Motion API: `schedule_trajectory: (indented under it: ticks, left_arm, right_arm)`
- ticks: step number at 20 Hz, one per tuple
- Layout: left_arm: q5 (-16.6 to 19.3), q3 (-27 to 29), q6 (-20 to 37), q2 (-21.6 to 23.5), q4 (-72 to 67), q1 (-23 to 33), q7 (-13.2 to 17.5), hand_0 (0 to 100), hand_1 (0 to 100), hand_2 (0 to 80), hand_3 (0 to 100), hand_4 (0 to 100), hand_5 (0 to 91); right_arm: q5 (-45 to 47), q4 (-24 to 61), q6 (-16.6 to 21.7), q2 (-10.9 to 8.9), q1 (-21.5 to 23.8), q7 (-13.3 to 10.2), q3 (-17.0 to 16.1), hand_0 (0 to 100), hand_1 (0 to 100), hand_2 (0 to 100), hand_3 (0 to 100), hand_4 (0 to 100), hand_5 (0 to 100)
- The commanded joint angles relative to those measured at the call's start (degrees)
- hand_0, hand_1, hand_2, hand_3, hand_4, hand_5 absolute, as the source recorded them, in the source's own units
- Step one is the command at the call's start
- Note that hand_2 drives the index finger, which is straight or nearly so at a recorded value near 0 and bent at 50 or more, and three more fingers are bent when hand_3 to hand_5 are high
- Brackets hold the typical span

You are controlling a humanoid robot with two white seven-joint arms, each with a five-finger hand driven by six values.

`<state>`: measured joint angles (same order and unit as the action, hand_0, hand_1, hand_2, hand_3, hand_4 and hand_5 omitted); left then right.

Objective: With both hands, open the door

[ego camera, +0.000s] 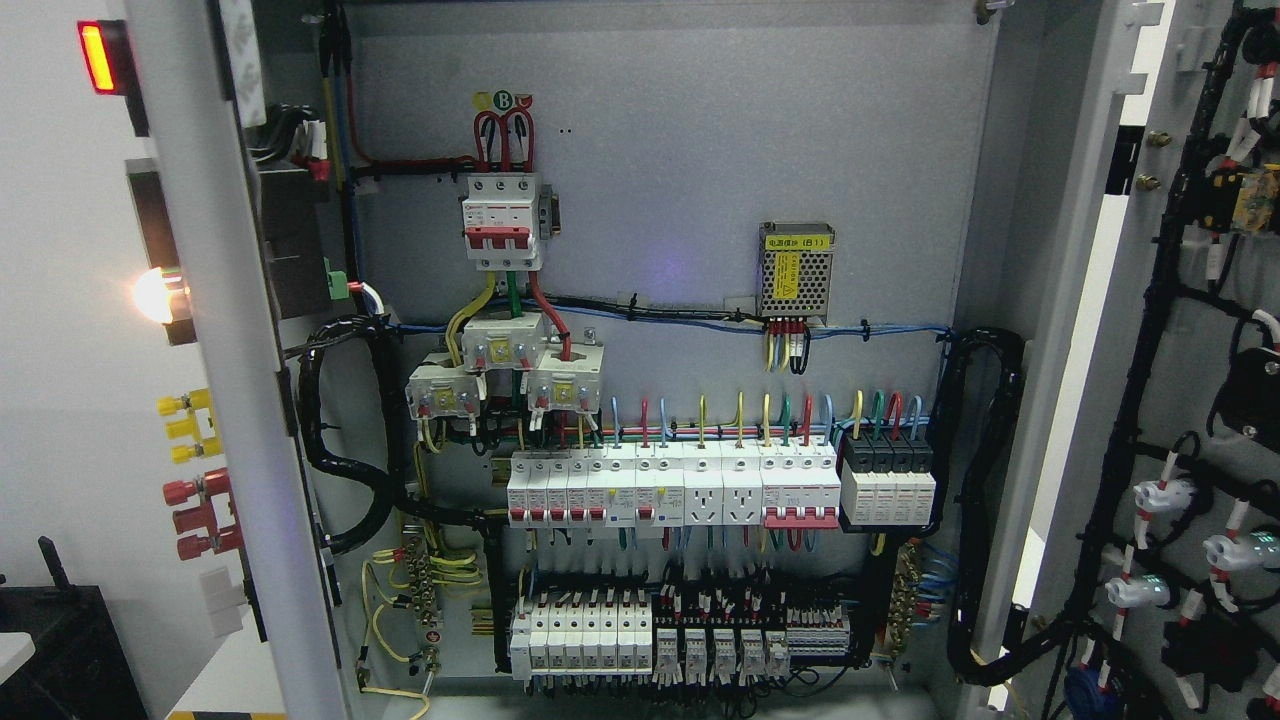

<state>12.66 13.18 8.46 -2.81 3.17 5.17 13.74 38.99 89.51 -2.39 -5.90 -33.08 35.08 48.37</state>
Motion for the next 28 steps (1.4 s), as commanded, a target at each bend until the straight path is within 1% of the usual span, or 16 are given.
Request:
schedule_trajectory:
  ticks: [1,3,4,6,9,12,14,16,20,24,28]
  left_arm:
    - [0.0,0.0,0.0,0.0,0.0,0.0,0.0,0,0,0.0,0,3,0.0]
    - [0.0,0.0,0.0,0.0,0.0,0.0,0.0,0,0,0.0,0,3,0.0]
    - [0.0,0.0,0.0,0.0,0.0,0.0,0.0,0,0,0.0,0,3,0.0]
    - [0.0,0.0,0.0,0.0,0.0,0.0,0.0,0,0,0.0,0,3,0.0]
    - [0.0,0.0,0.0,0.0,0.0,0.0,0.0,0,0,0.0,0,3,0.0]
    - [0.0,0.0,0.0,0.0,0.0,0.0,0.0,0,0,0.0,0,3,0.0]
    - [0.0,0.0,0.1,0.0,0.0,0.0,0.0,0,0,0.0,0,3,0.0]
    - [0.0,0.0,0.1,0.0,0.0,0.0,0.0,0,0,0.0,0,3,0.0]
    - [0.0,0.0,0.0,0.0,0.0,0.0,0.0,0,0,0.0,0,3,0.0]
    - [0.0,0.0,0.0,0.0,0.0,0.0,0.0,0,0,0.0,0,3,0.0]
    - [0.0,0.0,0.0,0.0,0.0,0.0,0.0,0,0,0.0,0,3,0.0]
  right_arm:
    - [-0.1,0.1,0.0,2.47,-0.1,0.0,1.6,11,0,0,0,0,0]
    - [-0.1,0.0,0.0,2.65,-0.1,0.0,2.6,11,0,0,0,0,0]
    - [-0.2,0.0,0.0,3.35,-0.1,0.0,3.3,11,0,0,0,0,0]
    - [-1.0,-0.2,0.0,3.62,-0.1,0.0,4.1,11,0,0,0,0,0]
    - [-2.0,-0.9,0.0,4.41,-0.5,0.0,4.2,11,0,0,0,0,0]
    - [-2.1,-1.1,0.0,4.58,-0.7,-0.1,4.2,11,0,0,0,0,0]
    - [-2.9,-1.3,0.0,5.55,-0.8,-0.3,4.2,11,0,0,0,0,0]
    - [-3.4,-1.3,-0.1,5.99,-0.8,-0.4,4.4,11,0,0,0,0,0]
    - [-5.0,-1.4,-0.2,7.48,-1.0,-0.4,4.8,11,0,0,0,0,0]
    - [-5.7,-1.8,-2.3,8.89,-1.1,-0.4,4.8,11,0,0,0,0,0]
    - [-6.4,-2.6,-2.4,9.94,-1.3,-0.5,4.8,11,0,0,0,0,0]
